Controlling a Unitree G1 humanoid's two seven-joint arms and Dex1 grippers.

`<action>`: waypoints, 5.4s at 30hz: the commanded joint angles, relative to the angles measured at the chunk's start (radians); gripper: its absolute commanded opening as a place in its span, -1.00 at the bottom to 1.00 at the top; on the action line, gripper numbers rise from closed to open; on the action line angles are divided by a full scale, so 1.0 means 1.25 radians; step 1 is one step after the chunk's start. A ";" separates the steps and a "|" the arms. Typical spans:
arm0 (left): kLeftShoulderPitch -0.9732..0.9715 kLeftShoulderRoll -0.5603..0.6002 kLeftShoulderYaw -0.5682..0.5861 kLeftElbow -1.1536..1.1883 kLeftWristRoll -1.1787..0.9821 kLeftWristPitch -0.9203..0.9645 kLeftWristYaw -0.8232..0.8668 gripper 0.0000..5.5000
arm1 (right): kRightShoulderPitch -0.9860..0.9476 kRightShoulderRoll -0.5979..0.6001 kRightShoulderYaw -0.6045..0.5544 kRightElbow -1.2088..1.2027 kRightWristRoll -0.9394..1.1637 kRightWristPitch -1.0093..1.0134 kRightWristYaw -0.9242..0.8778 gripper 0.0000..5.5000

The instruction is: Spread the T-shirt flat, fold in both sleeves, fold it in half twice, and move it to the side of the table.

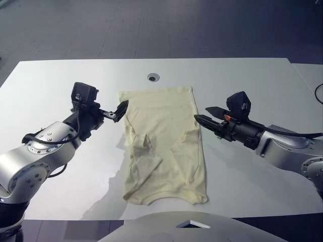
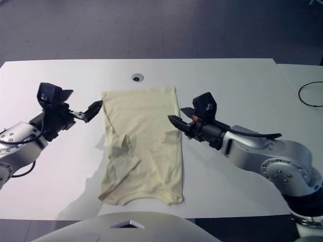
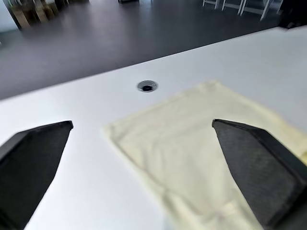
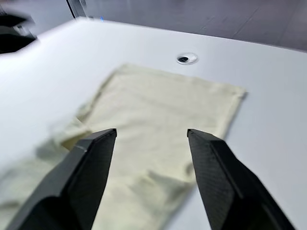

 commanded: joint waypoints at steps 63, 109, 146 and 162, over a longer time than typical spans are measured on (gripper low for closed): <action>0.395 -0.072 -0.120 0.232 1.026 -0.903 -0.520 -1.00 | 0.371 0.100 0.208 0.184 -1.275 -0.865 0.626 -0.80; -0.123 0.016 -0.106 0.095 0.163 0.077 -1.014 -1.00 | -0.084 0.050 0.035 0.240 -0.313 -0.081 1.076 -0.99; -0.802 -0.379 -0.244 1.152 0.555 -0.190 -1.096 -1.00 | -0.761 0.532 0.096 1.497 -0.850 -0.469 1.062 -0.99; -0.884 -0.469 -0.209 1.434 0.677 -0.365 -0.966 -1.00 | -0.753 0.577 0.051 1.577 -0.955 -0.528 0.935 -0.99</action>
